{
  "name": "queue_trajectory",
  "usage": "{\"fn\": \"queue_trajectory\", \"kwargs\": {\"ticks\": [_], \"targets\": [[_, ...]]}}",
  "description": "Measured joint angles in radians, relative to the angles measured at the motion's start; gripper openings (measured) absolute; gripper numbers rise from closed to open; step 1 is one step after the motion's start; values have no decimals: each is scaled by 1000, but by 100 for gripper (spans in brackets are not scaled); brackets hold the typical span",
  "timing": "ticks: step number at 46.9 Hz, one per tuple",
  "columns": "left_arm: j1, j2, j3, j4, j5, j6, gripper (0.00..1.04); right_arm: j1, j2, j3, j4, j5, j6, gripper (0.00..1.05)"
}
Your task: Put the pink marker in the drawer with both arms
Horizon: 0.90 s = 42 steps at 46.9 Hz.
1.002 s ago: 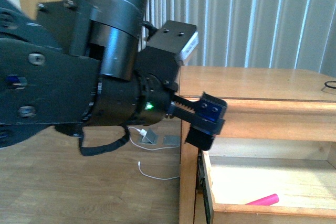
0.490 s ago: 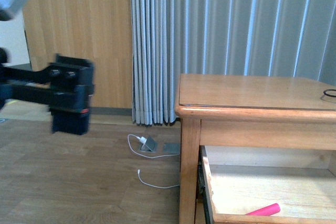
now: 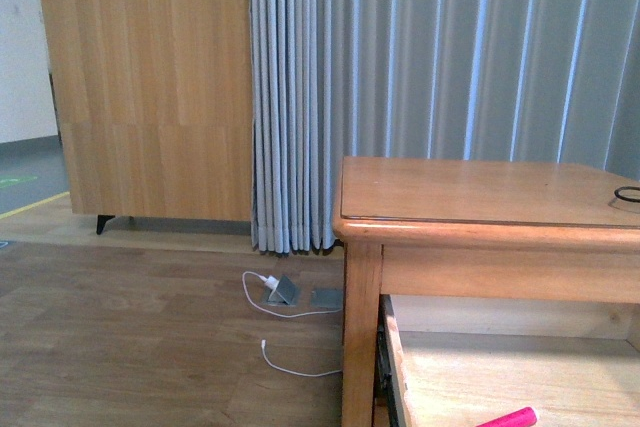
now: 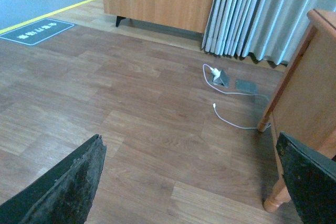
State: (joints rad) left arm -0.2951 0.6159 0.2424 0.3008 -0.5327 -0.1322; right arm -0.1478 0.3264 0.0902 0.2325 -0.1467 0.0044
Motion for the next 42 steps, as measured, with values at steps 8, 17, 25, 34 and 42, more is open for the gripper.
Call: {"fn": "queue_trajectory", "kwargs": {"ticks": [8, 17, 25, 34, 42], "targets": [[0, -9, -4, 0, 2, -27, 99, 0, 0, 0, 0, 0, 0, 96], [81, -63, -59, 61, 289, 66, 79, 0, 0, 0, 0, 0, 0, 96], [141, -133, -113, 51, 386, 109, 50, 0, 0, 0, 0, 0, 0, 96], [233, -212, -156, 14, 503, 121, 16, 0, 0, 0, 0, 0, 0, 96], [291, -271, -180, -18, 531, 124, 4, 0, 0, 0, 0, 0, 0, 96]]}}
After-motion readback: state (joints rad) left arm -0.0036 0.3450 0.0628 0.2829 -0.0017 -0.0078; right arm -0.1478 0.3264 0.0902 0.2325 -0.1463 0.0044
